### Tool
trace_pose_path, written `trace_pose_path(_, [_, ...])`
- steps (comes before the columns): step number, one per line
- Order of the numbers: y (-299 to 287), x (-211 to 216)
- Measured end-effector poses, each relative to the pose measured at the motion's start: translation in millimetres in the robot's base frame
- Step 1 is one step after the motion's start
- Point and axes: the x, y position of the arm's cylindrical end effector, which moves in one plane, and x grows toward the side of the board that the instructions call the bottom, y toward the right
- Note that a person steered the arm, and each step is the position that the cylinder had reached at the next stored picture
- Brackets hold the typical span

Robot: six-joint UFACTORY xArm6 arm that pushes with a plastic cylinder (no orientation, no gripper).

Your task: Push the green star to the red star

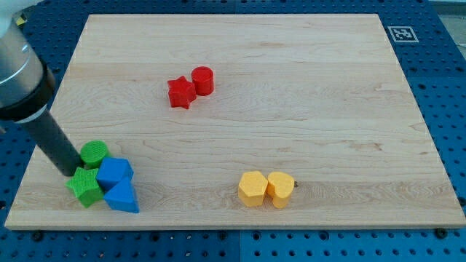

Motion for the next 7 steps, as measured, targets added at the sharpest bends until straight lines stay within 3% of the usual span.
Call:
trace_pose_path(2, [50.6,-24.7])
trace_pose_path(3, [51.2,-26.9])
trace_pose_path(4, [12.4,-26.6])
trace_pose_path(5, [-25.7,-11.6])
trace_pose_path(6, [-37.6,30.6])
trace_pose_path(7, [-12.7,69.5])
